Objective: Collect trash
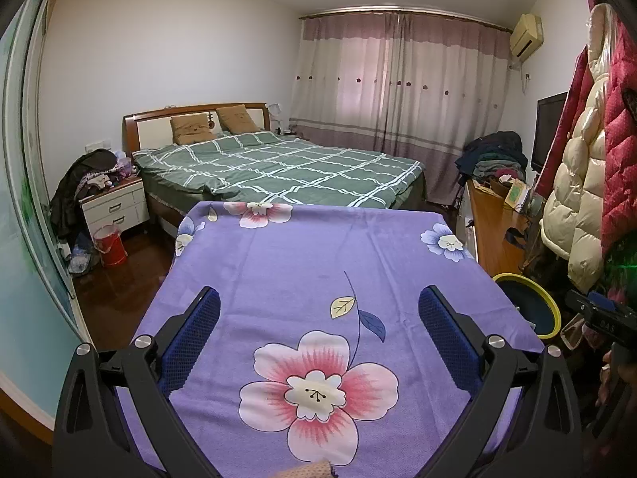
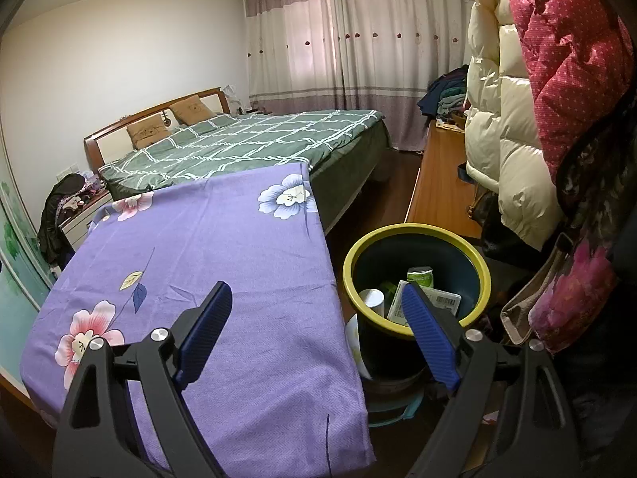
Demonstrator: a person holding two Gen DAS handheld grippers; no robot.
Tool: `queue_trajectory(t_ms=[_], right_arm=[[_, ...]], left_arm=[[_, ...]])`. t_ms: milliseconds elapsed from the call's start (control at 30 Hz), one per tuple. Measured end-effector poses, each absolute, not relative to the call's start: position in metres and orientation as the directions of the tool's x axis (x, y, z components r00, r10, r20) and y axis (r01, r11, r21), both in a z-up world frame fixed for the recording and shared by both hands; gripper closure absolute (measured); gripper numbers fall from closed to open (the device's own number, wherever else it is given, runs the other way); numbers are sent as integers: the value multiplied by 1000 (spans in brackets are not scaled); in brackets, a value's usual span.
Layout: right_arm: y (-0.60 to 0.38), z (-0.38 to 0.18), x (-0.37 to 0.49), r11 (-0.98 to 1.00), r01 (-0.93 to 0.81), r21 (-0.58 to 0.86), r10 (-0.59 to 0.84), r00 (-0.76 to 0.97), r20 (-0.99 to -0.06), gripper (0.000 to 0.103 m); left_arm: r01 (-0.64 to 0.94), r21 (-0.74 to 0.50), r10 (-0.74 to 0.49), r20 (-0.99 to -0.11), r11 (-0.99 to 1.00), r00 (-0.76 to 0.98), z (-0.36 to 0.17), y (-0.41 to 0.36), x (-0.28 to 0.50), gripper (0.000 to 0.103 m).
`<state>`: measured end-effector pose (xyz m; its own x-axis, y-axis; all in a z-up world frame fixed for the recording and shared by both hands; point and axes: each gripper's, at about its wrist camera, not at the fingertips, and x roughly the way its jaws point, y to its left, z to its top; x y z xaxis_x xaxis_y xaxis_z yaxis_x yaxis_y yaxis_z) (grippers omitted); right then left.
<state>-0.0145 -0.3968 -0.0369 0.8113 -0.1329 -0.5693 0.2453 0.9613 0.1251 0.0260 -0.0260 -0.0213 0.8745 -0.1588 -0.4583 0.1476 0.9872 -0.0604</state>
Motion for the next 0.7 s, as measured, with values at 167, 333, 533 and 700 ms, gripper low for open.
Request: queue_trajectory(t_ms=[167,333,533,700], right_arm=[[-397,-37,-14,961,245,126,-133,811,-570,20],[-397,-37,-14,961,245,125,-132,811,-570,20],[-396,-37,-14,961,246,126,-132,810,-571,20],[-397,-37,-14,961,246,126,-132,810,-571,20]], left_arm=[[149,-58,-159,-460,987,874,-23,-27,26,5],[151,-58,-160,-460,987,874,-22,-27,26,5],[172,-67,-184,-464,983,867,-24,-28,28,5],[162,-55,-169,-459,985,872,-24,-30,28,5]])
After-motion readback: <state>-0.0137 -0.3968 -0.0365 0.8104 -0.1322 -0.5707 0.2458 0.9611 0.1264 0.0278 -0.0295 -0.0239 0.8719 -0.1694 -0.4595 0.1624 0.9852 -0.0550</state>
